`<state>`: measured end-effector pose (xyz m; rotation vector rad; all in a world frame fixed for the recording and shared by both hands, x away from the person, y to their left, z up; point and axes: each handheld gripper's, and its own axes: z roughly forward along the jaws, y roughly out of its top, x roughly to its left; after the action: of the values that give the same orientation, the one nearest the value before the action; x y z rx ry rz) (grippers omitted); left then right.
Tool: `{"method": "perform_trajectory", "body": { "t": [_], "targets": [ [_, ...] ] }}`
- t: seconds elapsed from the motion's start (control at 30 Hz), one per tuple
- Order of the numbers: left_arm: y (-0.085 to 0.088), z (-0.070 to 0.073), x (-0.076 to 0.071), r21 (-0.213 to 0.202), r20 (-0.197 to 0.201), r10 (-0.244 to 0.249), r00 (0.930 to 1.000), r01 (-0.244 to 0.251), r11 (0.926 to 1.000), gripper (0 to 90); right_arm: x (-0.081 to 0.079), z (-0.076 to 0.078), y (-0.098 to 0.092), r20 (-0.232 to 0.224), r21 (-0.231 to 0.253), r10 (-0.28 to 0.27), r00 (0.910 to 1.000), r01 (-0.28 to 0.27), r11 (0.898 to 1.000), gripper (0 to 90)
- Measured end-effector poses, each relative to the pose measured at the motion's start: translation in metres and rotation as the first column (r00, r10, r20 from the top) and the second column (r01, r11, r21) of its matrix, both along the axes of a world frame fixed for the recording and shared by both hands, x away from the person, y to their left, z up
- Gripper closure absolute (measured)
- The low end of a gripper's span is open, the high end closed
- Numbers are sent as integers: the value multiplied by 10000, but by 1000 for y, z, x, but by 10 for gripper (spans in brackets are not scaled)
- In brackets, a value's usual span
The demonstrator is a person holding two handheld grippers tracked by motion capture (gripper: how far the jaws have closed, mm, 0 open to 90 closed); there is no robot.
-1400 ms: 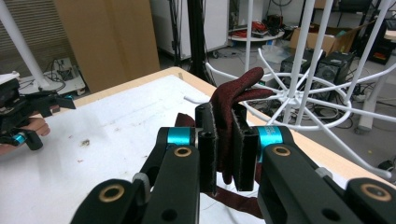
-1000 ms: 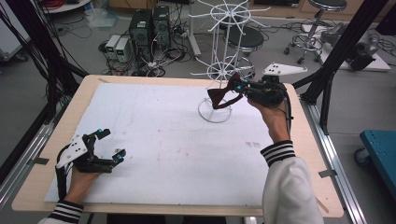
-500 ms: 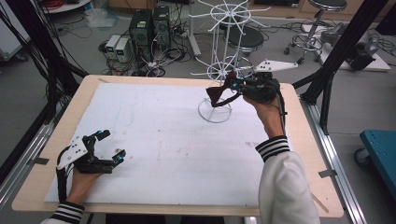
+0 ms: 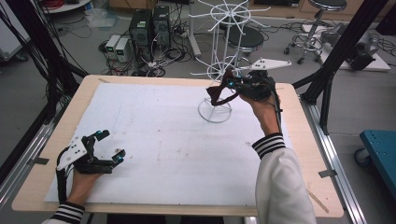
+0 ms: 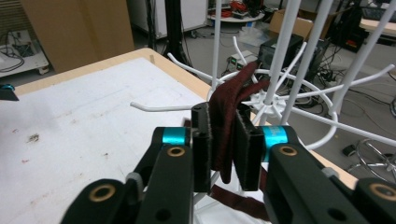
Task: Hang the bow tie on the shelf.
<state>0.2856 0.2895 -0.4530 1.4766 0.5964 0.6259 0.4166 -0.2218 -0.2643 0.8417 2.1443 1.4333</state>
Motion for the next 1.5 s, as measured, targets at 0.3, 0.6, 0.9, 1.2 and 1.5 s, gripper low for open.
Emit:
{"method": "perform_trajectory", "body": {
  "t": [0.3, 0.6, 0.9, 1.2, 1.5],
  "targets": [
    [0, 0, 0, 11, 35, 14, 10000, -14, 10000, 17, -3, 0, 1, 143, 440, 26, 9999, -32, 9990, 280],
    [0, 0, 0, -67, 19, 84, 10000, -84, 9999, 17, -16, 0, 3, 498, 702, 908, 9946, -941, 9931, 6],
    [0, 0, -1, -96, 87, 224, 9997, -223, 9997, 17, -38, -2, -6, 1113, 1190, 670, 9915, -803, 9897, 6],
    [2, -1, -3, -292, 194, 399, 9990, -393, 9988, 17, -82, -28, -25, 1941, 1236, 97, 9809, -343, 9917, 6],
    [2, -2, -4, -284, 271, 473, 9985, -465, 9985, 17, -118, -79, -40, 2360, 1774, -1242, 9638, 829, 9806, 6]
  ]
}}
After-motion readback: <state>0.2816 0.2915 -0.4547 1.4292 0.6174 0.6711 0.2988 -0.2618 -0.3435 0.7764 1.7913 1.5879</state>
